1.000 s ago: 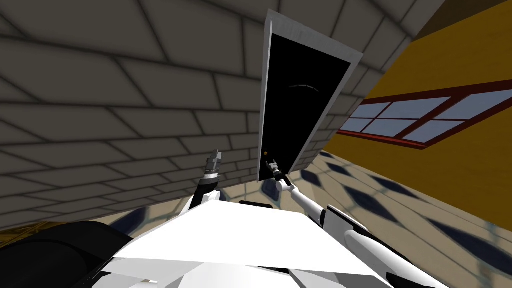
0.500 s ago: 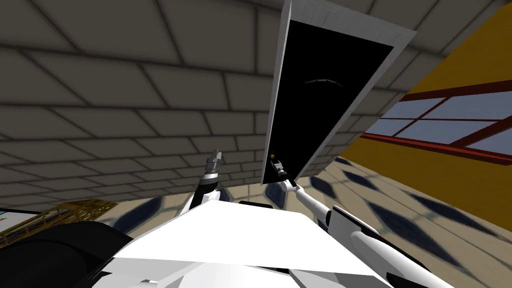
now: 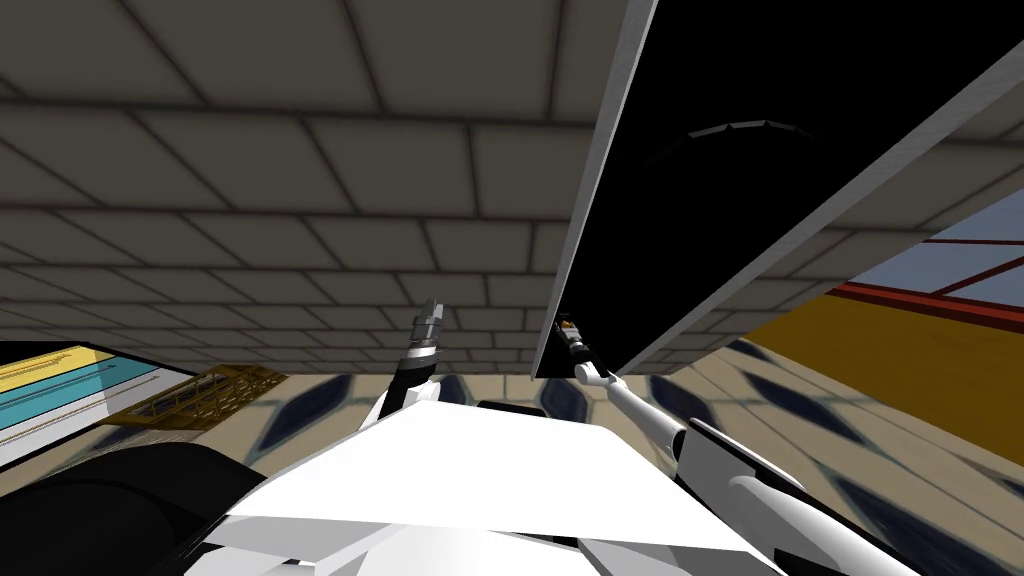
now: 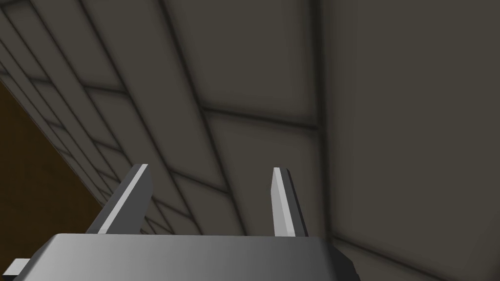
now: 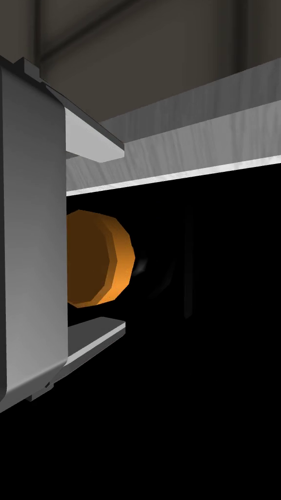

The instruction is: Pull the door open

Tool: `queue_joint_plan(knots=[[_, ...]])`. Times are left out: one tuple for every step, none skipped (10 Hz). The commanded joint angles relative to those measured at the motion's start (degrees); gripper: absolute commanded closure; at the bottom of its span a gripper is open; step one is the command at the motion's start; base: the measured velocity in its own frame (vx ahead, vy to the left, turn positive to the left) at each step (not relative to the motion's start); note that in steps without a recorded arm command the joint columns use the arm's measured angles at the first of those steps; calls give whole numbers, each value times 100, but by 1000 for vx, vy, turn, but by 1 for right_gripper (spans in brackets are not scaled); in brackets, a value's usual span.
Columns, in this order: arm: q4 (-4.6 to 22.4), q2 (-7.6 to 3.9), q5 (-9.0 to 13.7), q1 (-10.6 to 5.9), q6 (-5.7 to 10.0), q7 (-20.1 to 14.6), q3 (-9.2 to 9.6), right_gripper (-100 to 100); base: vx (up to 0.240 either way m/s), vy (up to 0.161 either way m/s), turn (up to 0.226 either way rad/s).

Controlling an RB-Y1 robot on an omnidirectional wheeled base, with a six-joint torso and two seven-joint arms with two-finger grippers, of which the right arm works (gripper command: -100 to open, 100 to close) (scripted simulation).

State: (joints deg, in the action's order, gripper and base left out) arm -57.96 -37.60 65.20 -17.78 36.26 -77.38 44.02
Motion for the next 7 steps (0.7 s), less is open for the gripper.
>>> queue_joint_plan(knots=[[182,24,-48,-63,78,-143,54,-100,37,7,-29],[129,17,-34,-47,53,-96,38,-100,12,3,-6],[129,17,-34,-47,53,-96,38,100,0,0,0],[129,17,-34,-47,53,-96,38,100,-3,-8,-6],[129,17,-34,-47,53,-96,38,100,0,0,0],[129,17,-34,-47,53,-96,38,100,0,0,0],[129,17,-34,-47,53,-96,38,100,0,0,0]])
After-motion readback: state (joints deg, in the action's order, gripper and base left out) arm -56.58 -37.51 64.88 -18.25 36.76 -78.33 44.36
